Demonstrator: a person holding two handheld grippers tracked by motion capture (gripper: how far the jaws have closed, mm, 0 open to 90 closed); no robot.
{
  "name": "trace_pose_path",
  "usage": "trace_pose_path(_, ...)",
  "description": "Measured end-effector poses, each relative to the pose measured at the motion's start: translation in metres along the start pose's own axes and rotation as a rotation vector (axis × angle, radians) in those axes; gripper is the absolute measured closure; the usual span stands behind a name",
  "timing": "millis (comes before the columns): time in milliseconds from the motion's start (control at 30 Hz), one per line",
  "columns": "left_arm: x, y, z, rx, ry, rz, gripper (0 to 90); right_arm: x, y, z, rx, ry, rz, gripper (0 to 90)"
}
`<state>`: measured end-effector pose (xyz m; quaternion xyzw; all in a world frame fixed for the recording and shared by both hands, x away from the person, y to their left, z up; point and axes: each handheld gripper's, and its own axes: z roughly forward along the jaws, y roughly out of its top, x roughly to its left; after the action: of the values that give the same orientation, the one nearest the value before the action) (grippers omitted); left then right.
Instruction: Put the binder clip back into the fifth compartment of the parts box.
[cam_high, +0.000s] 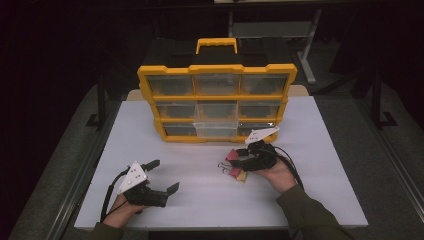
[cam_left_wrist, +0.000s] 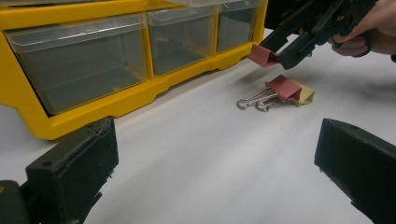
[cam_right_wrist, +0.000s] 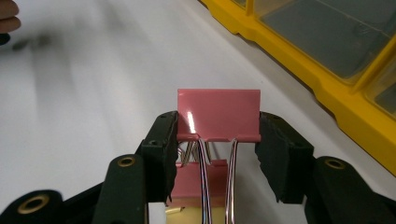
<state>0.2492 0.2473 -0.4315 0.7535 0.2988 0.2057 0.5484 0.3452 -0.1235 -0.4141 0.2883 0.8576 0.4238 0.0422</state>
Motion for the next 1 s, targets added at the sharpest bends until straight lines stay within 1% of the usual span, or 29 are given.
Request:
trace_pose_path(200,0.001,0.0,0.0,0.002,0.003,0.0,0.0,-0.006,0.001,-0.009,0.005,0.015,-0.005,48.6)
trace_pose_path(267,0.0,0.0,0.0,-0.004,0.003,-0.006,0.0,-0.007,0.002,-0.013,0.004,0.02,-0.003,48.6)
trace_pose_path(300,0.0,0.0,0.0,-0.005,0.004,-0.006,0.0,-0.008,0.002,-0.015,-0.004,0.018,-0.007,48.6)
trace_pose_path(333,0.001,0.0,0.0,-0.008,0.003,0.003,0.0,-0.01,0.002,-0.017,-0.006,0.022,-0.007,48.6)
trace_pose_path(367,0.0,0.0,0.0,-0.013,0.002,0.001,0.0,-0.01,0.003,-0.019,-0.007,0.027,0.0,48.6)
trace_pose_path(400,0.0,0.0,0.0,-0.011,0.002,0.001,0.0,-0.012,0.003,-0.021,-0.006,0.023,-0.01,48.6)
trace_pose_path(467,0.0,0.0,0.0,-0.011,0.0,0.003,0.0,-0.014,0.004,-0.025,-0.011,0.028,-0.008,48.6)
trace_pose_path(533,0.001,0.0,-0.001,-0.011,0.0,0.013,0.0,-0.015,0.004,-0.029,-0.019,0.033,-0.005,48.6)
trace_pose_path(700,0.0,0.0,-0.001,-0.015,0.003,0.017,0.0,-0.02,0.005,-0.038,-0.025,0.036,-0.007,48.6)
trace_pose_path(733,0.0,0.0,-0.001,-0.015,0.002,0.017,0.0,-0.021,0.005,-0.04,-0.033,0.04,-0.007,48.6)
trace_pose_path(767,0.0,0.001,-0.001,-0.015,0.002,0.019,0.0,-0.022,0.006,-0.041,-0.031,0.045,-0.003,48.6)
trace_pose_path(800,0.0,0.001,-0.001,-0.016,0.002,0.018,0.0,-0.022,0.006,-0.042,-0.031,0.044,-0.01,48.6)
trace_pose_path(1000,0.0,0.0,-0.001,-0.016,0.001,0.017,0.0,-0.025,0.009,-0.049,-0.035,0.062,-0.014,48.6)
